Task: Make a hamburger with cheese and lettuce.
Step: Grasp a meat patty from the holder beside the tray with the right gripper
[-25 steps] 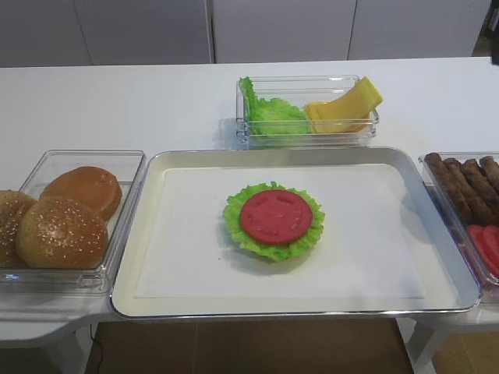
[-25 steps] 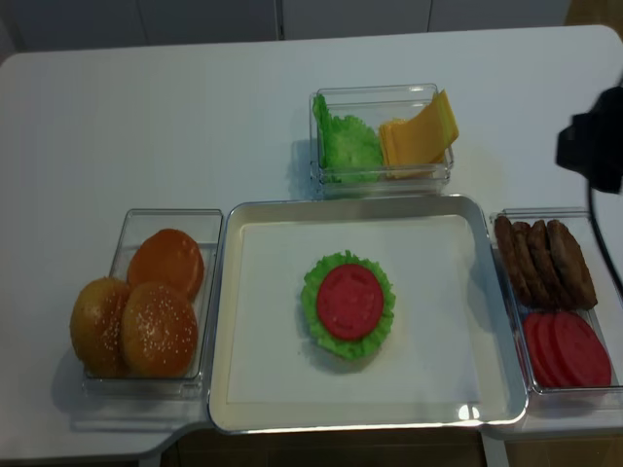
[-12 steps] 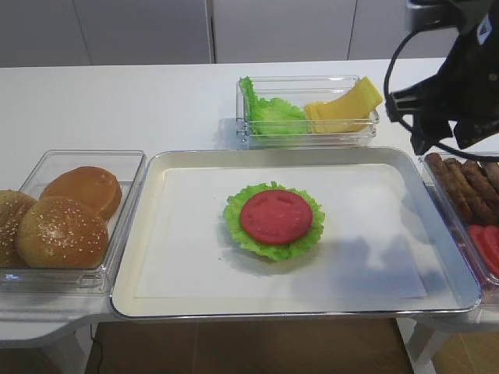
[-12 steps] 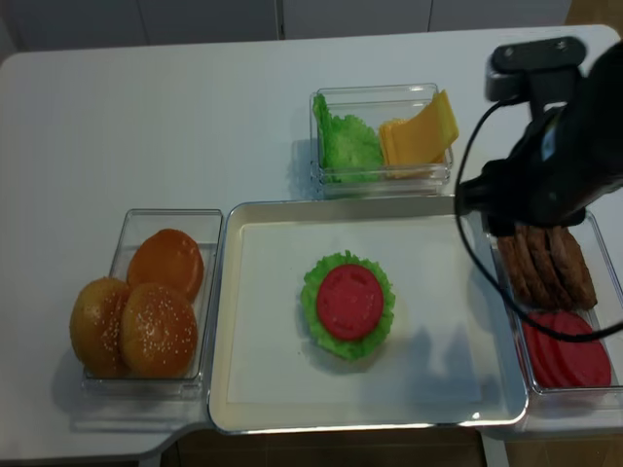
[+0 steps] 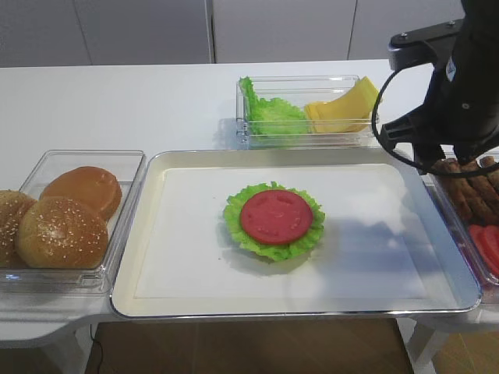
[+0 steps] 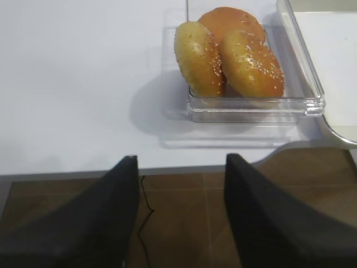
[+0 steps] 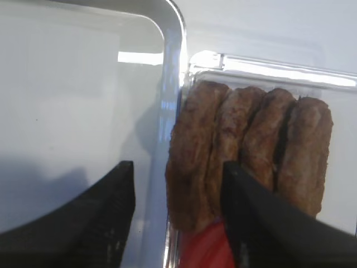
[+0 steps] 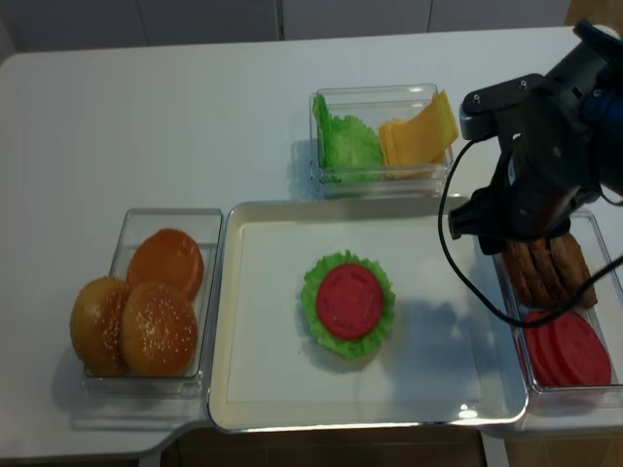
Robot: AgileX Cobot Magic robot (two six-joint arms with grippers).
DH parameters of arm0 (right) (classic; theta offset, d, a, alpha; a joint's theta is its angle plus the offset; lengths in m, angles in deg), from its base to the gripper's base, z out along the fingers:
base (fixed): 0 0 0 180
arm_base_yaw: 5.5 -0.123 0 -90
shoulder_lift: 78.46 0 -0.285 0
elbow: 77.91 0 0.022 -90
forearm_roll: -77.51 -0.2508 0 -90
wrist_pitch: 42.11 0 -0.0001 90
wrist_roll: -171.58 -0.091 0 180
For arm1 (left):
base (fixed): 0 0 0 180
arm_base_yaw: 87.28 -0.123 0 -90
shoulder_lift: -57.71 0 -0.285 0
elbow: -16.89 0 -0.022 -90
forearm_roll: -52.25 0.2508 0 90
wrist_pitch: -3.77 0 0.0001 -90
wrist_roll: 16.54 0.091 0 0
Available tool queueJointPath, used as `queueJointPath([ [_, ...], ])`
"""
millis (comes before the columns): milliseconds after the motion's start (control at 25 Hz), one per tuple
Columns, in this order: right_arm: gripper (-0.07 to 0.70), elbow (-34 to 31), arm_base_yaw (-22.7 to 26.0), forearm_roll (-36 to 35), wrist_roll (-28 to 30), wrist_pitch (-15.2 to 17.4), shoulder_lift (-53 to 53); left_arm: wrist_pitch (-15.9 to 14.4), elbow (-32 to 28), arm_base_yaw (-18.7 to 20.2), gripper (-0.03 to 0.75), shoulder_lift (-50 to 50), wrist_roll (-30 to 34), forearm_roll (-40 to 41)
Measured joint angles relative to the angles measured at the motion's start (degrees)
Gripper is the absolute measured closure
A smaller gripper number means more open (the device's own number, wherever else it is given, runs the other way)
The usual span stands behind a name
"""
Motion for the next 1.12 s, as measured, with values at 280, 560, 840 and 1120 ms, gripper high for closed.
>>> queueJointPath([
  [280, 0.255, 0.0, 0.0, 1.49, -0.05, -0.46, -2.31, 0.0, 0.0, 0.0, 0.346, 0.0, 0.0, 0.0],
  [560, 0.267, 0.0, 0.0, 3.32, -0.13, -1.03, -3.32, 0.0, 0.0, 0.0, 0.346, 0.0, 0.0, 0.0],
  [840, 0.377, 0.0, 0.0, 3.44, -0.13, -1.39, -3.41, 0.0, 0.0, 0.0, 0.346, 0.0, 0.0, 0.0],
  [1120, 0.422, 0.0, 0.0, 3.44, -0.13, -1.48, -3.41, 0.0, 0.0, 0.0, 0.346, 0.0, 0.0, 0.0],
])
